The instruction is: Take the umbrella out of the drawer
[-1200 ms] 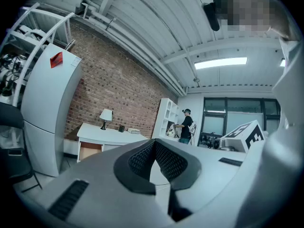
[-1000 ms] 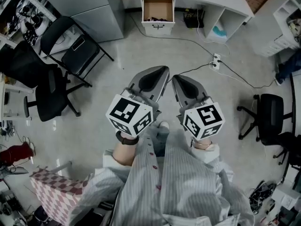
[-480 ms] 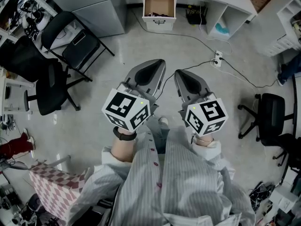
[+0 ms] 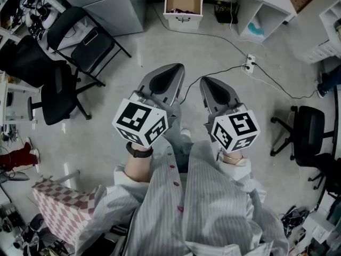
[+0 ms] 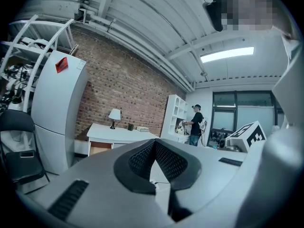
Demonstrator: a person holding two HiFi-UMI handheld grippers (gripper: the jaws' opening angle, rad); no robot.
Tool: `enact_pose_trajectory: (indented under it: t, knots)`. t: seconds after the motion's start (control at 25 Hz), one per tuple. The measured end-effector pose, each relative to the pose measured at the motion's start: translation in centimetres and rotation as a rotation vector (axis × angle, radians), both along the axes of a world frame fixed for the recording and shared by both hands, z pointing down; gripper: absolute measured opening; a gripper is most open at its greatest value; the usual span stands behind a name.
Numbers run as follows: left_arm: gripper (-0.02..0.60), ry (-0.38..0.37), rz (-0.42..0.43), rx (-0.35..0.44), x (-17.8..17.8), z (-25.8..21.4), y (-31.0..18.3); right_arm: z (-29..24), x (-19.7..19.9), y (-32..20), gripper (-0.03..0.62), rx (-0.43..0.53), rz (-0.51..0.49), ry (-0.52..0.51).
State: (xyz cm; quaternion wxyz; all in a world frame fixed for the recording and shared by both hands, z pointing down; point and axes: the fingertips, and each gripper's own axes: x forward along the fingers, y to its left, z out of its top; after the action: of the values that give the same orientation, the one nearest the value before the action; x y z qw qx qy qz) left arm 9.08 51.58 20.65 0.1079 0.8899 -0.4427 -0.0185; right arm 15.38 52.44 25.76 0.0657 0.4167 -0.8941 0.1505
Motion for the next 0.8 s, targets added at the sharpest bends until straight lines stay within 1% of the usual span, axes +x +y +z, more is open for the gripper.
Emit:
enact_pose_trajectory:
  t: [0.12,0.28,0.52,0.8]
  knots:
    - [0.009,0.004,0.005,0.001,-0.7,0.2,-1.7,0.2,-0.6,-1.5,0.035,0.003,0.006,0.011]
    - [0.009,0.009,0.024,-0.001,-0.9,0.5,-5.4,0.7,-0.9,-4.9,0.035,-0.009,0.024,0.02]
    - [0.009,-0.005,0.07,-0.014,-1.4,1.0,-12.3,1.6,-1.9,-11.6,0.035,-0.035,0.052,0.027]
    - [0.009,-0.022,0.083,-0.011,-4.2,1.1,-20.3,1.6,-4.6,-19.8,0.035,-0.034,0.068,0.015]
